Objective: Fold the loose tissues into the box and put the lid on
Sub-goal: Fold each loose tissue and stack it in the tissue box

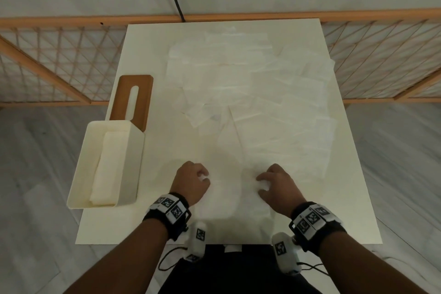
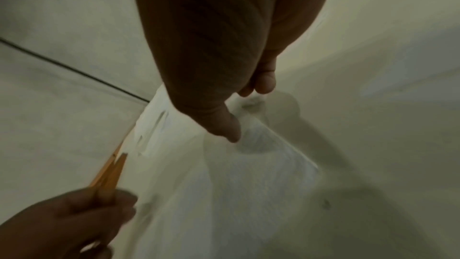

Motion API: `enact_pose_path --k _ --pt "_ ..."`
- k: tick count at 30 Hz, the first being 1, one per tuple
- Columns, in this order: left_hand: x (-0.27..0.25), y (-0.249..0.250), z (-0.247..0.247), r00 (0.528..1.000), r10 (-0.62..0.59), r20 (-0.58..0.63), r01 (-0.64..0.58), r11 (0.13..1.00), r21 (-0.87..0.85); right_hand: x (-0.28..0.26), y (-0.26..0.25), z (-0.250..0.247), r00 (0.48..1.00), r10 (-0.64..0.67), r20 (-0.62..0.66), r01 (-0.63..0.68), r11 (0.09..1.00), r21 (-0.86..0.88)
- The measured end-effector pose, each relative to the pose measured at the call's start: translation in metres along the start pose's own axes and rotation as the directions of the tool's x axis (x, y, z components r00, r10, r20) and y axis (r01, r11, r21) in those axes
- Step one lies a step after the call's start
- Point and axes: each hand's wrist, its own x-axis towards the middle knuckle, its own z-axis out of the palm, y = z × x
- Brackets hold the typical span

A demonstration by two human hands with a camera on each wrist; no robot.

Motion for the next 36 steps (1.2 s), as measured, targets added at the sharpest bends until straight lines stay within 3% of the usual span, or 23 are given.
enact_pose_path --k 6,12,15,21,31,33,36 --pt "0.069 0.101 0.007 0.994 -0.097 -0.046 0.082 0.96 -0.268 -0.004 0.005 -0.031 0.992 0.017 -0.128 0.0 0.991 0.133" --pt "0.124 0.151 0.02 0.925 -0.378 -0.029 0.332 0.846 -0.417 -0.022 0.022 -0.055 0.98 0.065 -0.189 -0.025 0.979 0.204" --pt "0.137 0.154 0.019 0.895 -0.446 -0.029 0.398 0.826 -0.4 -0.028 0.032 -0.062 0.975 0.096 -0.203 -0.048 0.972 0.23" --pt "0.142 0.16 0.013 0.933 -0.361 0.004 0.33 0.848 -0.415 -0.026 0.039 -0.071 0.966 0.158 -0.207 -0.09 0.949 0.302" --pt "0.108 0.137 -0.025 0.923 -0.376 -0.081 0.188 0.624 -0.759 0.008 0.013 -0.082 0.966 0.166 -0.199 -0.056 0.884 0.465" --pt "0.097 0.125 -0.037 0.922 -0.384 -0.06 0.2 0.602 -0.773 0.015 0.005 -0.083 0.966 0.17 -0.192 -0.051 0.861 0.506" --pt "0.081 0.09 -0.046 0.904 -0.428 -0.002 0.307 0.652 -0.693 0.024 -0.002 -0.078 0.967 0.204 -0.154 -0.081 0.816 0.572"
